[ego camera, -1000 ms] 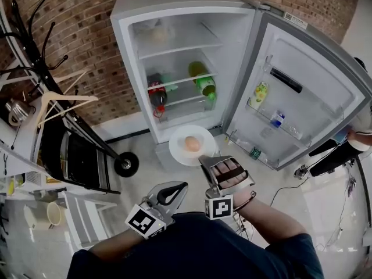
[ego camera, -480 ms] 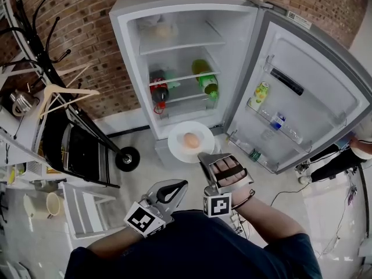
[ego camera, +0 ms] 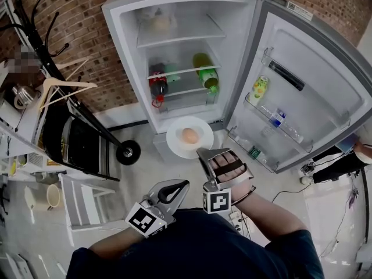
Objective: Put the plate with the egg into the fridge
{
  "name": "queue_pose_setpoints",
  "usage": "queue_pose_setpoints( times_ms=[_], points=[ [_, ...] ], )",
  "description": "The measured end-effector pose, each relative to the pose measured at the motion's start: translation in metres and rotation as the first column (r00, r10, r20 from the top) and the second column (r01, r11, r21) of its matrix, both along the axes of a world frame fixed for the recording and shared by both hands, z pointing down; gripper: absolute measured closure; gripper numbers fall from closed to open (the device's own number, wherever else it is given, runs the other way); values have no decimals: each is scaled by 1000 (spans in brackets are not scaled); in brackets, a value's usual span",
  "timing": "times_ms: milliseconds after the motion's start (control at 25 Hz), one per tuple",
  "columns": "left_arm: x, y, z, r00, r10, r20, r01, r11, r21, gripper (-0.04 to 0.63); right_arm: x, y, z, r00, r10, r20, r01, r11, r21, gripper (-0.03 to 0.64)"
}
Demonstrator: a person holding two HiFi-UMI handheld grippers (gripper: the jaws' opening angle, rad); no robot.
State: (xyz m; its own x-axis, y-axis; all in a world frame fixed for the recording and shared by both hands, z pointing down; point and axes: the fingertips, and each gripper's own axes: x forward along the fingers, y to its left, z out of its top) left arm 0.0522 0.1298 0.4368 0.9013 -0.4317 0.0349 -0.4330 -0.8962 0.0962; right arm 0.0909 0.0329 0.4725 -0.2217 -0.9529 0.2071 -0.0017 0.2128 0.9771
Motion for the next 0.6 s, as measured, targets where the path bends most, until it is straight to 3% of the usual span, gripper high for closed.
queue_pose_setpoints(
  times_ms=[320,600],
  points=[
    [-4,-15,3,1000,-24,-19,24,1000,-1,597,-6,-15,4,1000,-18,-6,18,1000,-10,595],
    [-1,-44,1,999,15,-35,-15,1000,3,597,-8,-45,0,1000,3,-14,-3,1000,-5,597]
  ],
)
